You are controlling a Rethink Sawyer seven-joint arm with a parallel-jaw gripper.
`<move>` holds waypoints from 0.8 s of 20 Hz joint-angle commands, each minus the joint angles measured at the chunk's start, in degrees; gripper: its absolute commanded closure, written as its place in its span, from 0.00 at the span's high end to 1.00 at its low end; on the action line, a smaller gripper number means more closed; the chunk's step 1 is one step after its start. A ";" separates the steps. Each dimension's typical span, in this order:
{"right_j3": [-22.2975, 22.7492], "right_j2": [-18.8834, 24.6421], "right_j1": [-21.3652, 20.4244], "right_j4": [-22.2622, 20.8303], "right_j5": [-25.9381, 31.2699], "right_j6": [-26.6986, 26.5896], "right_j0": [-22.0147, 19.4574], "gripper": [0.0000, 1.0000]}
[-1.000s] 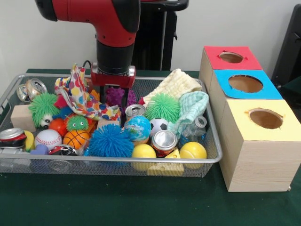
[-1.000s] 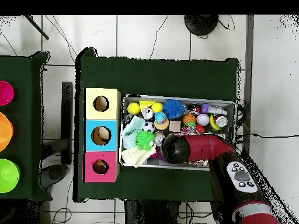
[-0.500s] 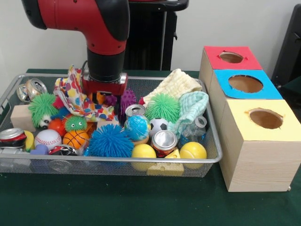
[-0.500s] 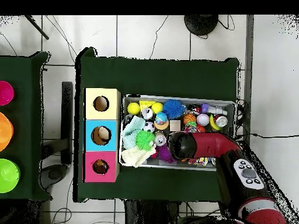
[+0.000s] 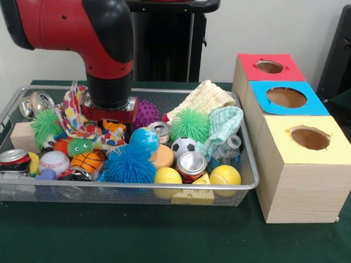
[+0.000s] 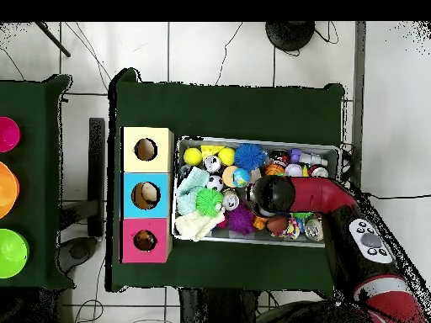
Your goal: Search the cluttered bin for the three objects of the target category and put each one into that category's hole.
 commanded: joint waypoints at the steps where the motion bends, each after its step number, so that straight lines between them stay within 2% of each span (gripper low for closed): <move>1: -8.21 5.78 4.18 -2.40 1.82 -12.62 -2.25 1.00; 8: -6.67 6.93 3.77 -3.37 -0.11 -11.04 -3.35 1.00; 9: -6.52 6.95 3.70 -3.39 -0.19 -10.75 -3.37 0.00; 16: -6.00 6.46 3.34 -3.33 0.86 -9.57 -3.07 0.00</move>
